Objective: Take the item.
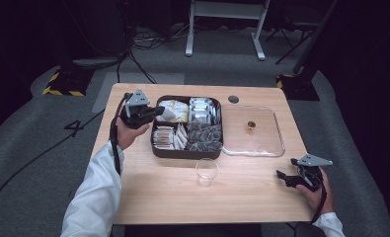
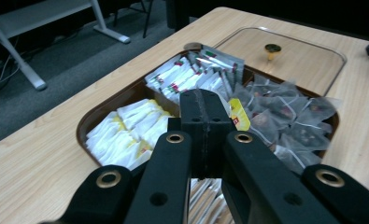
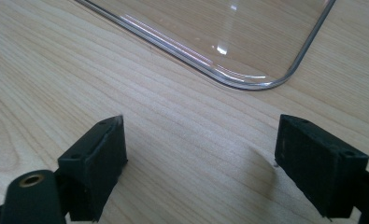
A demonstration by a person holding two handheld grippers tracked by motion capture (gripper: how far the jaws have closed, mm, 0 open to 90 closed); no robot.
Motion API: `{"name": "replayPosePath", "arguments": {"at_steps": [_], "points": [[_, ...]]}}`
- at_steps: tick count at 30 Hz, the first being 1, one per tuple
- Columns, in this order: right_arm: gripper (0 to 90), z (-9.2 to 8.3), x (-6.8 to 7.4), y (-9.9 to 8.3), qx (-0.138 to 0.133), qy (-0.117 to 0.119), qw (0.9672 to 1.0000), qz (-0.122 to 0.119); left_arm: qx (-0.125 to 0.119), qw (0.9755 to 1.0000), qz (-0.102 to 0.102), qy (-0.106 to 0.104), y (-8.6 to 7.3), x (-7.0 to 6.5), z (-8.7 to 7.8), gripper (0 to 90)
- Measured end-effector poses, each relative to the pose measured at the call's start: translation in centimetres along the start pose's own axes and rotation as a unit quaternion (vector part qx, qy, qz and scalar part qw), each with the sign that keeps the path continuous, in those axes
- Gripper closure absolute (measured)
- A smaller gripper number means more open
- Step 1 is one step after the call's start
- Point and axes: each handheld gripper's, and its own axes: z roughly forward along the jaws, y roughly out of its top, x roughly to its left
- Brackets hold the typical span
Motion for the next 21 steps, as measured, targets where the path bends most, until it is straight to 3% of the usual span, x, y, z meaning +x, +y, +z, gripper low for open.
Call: {"name": "replayPosePath", "arguments": {"at_steps": [12,21], "points": [[17.0,0.0,0.0,0.0,0.001,0.002,1.0000,0.001,-0.004,0.9986,0.031,-0.044,0.8,-3.7,-0.3,90.0],[17.1,0.0,-0.1,0.0,0.001,0.003,1.0000,0.002,-0.012,0.9948,0.048,-0.088,1.2,-6.4,-0.4,90.0]]}}
